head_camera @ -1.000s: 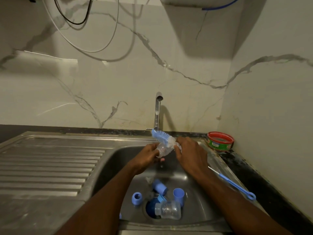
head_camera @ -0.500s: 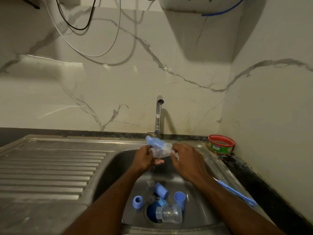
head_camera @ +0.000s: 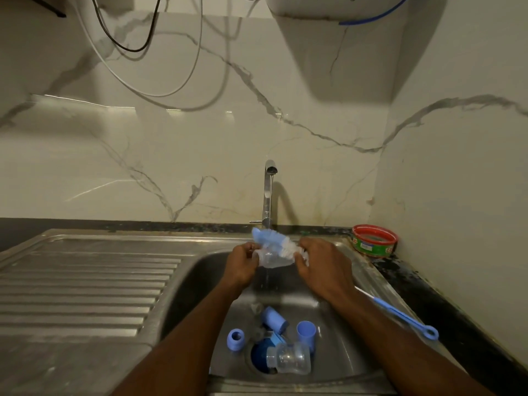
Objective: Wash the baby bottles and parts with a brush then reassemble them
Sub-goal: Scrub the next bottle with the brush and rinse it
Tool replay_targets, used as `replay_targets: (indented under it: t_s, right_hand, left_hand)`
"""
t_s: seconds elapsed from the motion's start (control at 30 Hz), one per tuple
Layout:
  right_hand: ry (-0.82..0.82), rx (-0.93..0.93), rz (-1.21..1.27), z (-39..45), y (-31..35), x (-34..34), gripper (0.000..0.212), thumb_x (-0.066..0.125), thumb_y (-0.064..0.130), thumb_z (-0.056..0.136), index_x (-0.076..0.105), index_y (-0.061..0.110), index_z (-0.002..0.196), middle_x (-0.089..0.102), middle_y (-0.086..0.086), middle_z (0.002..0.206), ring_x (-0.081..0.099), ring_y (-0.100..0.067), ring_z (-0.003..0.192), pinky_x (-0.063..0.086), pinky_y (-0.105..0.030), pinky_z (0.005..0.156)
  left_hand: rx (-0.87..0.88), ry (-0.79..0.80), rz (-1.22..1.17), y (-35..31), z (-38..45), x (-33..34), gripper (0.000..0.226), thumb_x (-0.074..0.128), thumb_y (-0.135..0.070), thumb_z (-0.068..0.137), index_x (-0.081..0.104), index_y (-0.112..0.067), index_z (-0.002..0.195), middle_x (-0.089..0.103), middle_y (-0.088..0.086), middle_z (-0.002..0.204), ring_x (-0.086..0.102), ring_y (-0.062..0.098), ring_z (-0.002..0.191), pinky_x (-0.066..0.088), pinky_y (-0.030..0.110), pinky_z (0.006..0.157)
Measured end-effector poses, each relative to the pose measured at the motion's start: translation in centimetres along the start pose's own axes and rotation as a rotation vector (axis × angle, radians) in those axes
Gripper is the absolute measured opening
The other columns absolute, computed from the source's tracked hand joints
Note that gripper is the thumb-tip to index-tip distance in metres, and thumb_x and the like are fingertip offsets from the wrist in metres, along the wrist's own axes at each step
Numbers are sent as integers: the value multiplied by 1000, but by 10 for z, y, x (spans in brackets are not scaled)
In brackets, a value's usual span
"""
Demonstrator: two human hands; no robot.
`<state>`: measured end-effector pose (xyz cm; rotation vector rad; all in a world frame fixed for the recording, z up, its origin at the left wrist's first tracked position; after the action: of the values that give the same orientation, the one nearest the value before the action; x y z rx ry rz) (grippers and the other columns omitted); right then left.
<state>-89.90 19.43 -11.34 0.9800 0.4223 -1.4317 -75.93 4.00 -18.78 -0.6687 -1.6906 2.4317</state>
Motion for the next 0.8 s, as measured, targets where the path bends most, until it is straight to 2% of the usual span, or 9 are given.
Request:
replay_targets:
  t_s: [0.13,0.2,0.27,0.33,0.47,0.57,0.67,0.73,0.8]
  right_hand:
    - [-3,100,-52,4,-13,1,18,60,34,97,65,27,113,68,4,103,63,-14,89,51,-29,75]
    - [43,23,-18,-1,-4,4,12,62,34,95,62,30,107,65,8,102,61,-12,88,50,-28,73]
    - [64,-62,31,-6,6,3,8,63,34,94,61,34,102,61,12,97,56,-7,84,42,-21,67]
    - [54,-86,35,-5,7,1,8,64,36,94,59,35,101,60,13,96,53,-5,82,37,-18,64]
    - [-40,102,-24,4,-15,-3,26,61,38,96,65,28,120,69,5,106,62,-12,91,48,-27,76]
    - [0,82,7,3,-14,2,21,62,37,96,65,29,115,67,7,102,58,-7,84,44,-22,71]
    - [101,-92,46,-6,4,9,11,63,37,95,63,32,104,60,14,93,54,-5,80,37,-16,64]
    - [54,-102,41,-4,5,4,15,62,38,95,64,31,109,61,12,96,56,-8,84,41,-19,66]
    - [-41,18,-13,2,-6,-5,26,59,40,97,65,30,120,68,6,106,62,-14,91,49,-28,73]
  left_hand:
    - [-20,121,-145,-6,-8,10,24,55,-11,103,50,-15,126,60,12,125,74,32,97,63,39,76]
    - [-4,107,-144,-4,-6,9,41,67,-12,96,47,-16,132,59,8,129,69,29,108,62,38,81]
    - [21,94,-94,-2,-3,6,54,75,-22,89,49,-17,136,61,5,130,65,22,115,60,41,90]
    - [-2,99,-97,5,1,5,47,72,-22,91,55,-15,135,64,9,130,66,20,114,59,44,94]
    - [-19,76,-108,-2,1,7,30,68,-15,95,65,-13,125,70,9,120,69,18,107,61,39,89]
    - [-54,59,-173,-3,-1,10,30,64,-14,97,61,-14,127,67,9,122,67,21,106,61,37,88]
    - [-195,83,-288,-1,-9,13,27,58,-17,102,56,-12,129,67,13,115,71,28,99,63,37,79]
    - [-165,106,-309,-4,-9,15,22,50,-14,107,54,-14,128,69,15,114,75,29,91,64,38,73]
    - [-77,63,-291,-12,-7,10,33,53,-8,104,49,-19,134,66,10,115,75,26,87,64,36,72]
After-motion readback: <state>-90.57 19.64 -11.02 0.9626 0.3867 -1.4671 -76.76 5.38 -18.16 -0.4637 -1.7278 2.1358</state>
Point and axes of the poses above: each hand's wrist, its own z-axis towards the middle knuckle, its own x-axis out of the palm, y = z × x, the point moved 6 cm from there along z, towards the middle knuckle
